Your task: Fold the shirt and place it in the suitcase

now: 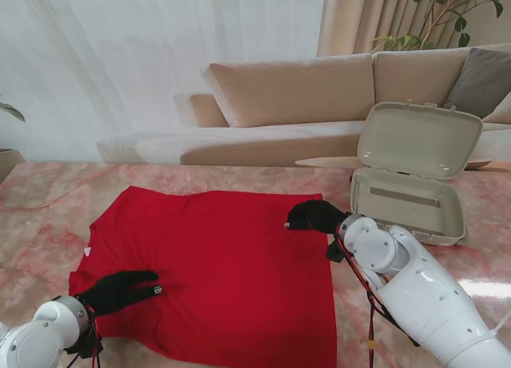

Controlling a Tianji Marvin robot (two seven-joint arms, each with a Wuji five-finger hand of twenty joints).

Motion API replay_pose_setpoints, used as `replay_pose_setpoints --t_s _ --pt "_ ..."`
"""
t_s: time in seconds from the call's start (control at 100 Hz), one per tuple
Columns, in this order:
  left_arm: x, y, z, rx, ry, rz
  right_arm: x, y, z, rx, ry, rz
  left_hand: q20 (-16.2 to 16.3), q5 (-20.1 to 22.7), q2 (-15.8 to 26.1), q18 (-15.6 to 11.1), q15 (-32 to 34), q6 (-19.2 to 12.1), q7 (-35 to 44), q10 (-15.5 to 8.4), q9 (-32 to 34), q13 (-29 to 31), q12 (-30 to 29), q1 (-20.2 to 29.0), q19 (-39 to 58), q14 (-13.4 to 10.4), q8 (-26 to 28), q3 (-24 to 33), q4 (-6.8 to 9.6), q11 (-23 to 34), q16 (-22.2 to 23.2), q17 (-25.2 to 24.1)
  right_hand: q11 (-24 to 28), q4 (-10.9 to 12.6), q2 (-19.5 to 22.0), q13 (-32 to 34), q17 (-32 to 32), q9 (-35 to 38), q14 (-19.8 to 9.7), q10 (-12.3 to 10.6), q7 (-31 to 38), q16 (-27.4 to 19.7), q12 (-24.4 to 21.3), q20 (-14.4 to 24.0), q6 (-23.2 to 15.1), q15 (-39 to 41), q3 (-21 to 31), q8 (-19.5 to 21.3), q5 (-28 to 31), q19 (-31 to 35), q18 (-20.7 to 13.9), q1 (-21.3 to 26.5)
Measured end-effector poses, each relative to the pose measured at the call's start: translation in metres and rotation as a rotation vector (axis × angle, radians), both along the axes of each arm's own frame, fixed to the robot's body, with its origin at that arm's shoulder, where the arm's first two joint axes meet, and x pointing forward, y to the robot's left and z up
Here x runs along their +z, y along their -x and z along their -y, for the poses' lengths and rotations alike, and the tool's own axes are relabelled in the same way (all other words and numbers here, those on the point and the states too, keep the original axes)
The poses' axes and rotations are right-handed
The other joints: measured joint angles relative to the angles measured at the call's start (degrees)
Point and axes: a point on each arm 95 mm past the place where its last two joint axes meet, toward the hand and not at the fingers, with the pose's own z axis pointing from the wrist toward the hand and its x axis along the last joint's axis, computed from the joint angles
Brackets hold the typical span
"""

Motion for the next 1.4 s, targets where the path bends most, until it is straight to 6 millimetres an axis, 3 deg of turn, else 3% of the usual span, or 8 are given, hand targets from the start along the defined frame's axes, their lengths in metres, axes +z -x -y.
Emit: replay_pose_setpoints --t_s 0.34,0.4,0.46,0.63,0.72,0.92,1.4 --pt "0.024 -0.029 0.001 -0.027 0.026 0.054 0.01 0.017 0.0 0.038 0.032 0.07 0.3 0.0 0.0 0.0 0.0 0.0 0.0 0.0 0.1 0.0 0.0 0.0 0.0 0.1 0.0 0.0 0.0 0.0 0.0 0.1 -0.4 0.0 -0.2 0.1 1.2 0.0 -0.2 0.0 0.0 0.0 0.0 0.6 0.0 0.8 -0.1 0.0 0.1 0.7 -0.2 0.0" --pt "0.029 -0.035 0.003 -0.035 0.022 0.079 0.014 0.017 -0.001 0.039 0.033 0.086 0.5 -2.7 -1.6 -0.2 0.7 -0.4 -0.9 0.0 0.3 0.1 0.0 3.1 0.6 0.4 0.0 0.0 0.0 0.0 0.0 0.7 -0.6 0.0 -2.4 0.2 1.8 -0.4 -1.0 0.0 -0.2 0.0 0.0 0.8 0.0 1.5 -0.3 0.0 -0.4 0.9 -1.0 0.0" --pt "0.036 -0.042 0.005 -0.05 0.005 0.124 0.016 0.017 -0.002 0.039 0.031 0.094 0.5 -2.7 -3.4 -0.7 1.6 -0.5 -0.8 0.0 0.4 1.5 0.5 5.5 1.4 0.5 0.0 0.1 0.0 0.2 0.5 1.4 -0.6 0.0 -4.9 1.3 2.5 -0.9 -1.3 0.0 -0.6 0.0 0.0 1.3 0.1 2.7 1.2 0.0 -0.8 2.2 -2.2 0.1" --pt "0.049 -0.067 0.006 -0.089 -0.061 0.208 0.021 0.013 -0.004 0.049 0.062 0.116 0.5 -3.6 -5.8 -1.3 2.0 -0.5 -1.0 0.0 0.4 1.5 0.5 6.4 1.5 0.5 0.0 0.0 0.02 0.8 0.6 1.4 0.5 0.0 -12.1 2.5 3.5 -1.6 -1.9 0.0 -1.0 0.4 0.0 1.3 1.2 4.3 5.1 0.0 -1.4 3.7 -3.1 0.2" --pt "0.053 -0.079 0.005 -0.097 -0.081 0.213 0.024 0.008 -0.008 0.056 0.076 0.127 0.5 -5.4 -7.4 -2.1 2.1 -0.6 -1.5 -0.1 -2.1 1.5 0.6 9.2 1.6 0.5 -0.2 0.0 0.0 2.4 0.6 1.4 1.2 0.0 -13.5 2.5 4.1 -1.7 -2.4 0.0 -1.2 0.4 0.0 1.3 1.4 4.8 5.9 0.0 -1.4 4.3 -4.2 0.2" --pt "0.046 -0.108 -0.009 -0.07 -0.123 0.283 0.027 -0.012 -0.015 0.024 0.098 0.152 0.5 -7.1 -8.4 -3.0 2.2 0.3 -2.2 -0.4 -3.9 1.2 0.6 9.2 2.0 0.5 -1.5 0.0 0.0 3.6 0.6 1.2 2.0 0.0 -15.1 2.5 4.2 -3.0 -2.5 0.0 -2.4 0.4 0.0 1.3 1.9 5.0 6.7 0.0 -2.9 4.4 -4.6 0.7" --pt "0.038 -0.146 -0.044 -0.038 -0.183 0.234 0.024 -0.051 -0.034 -0.013 0.149 0.13 0.0 -7.6 -8.4 -3.4 3.2 0.9 -2.2 -0.4 -5.6 -0.7 0.6 9.2 2.0 0.5 -2.9 0.0 0.0 4.3 0.6 -0.3 2.3 0.0 -15.4 -2.9 -0.7 -9.4 -3.7 -0.1 -4.2 0.5 0.0 0.7 2.9 4.0 7.6 0.0 -7.8 3.7 -5.7 0.7"
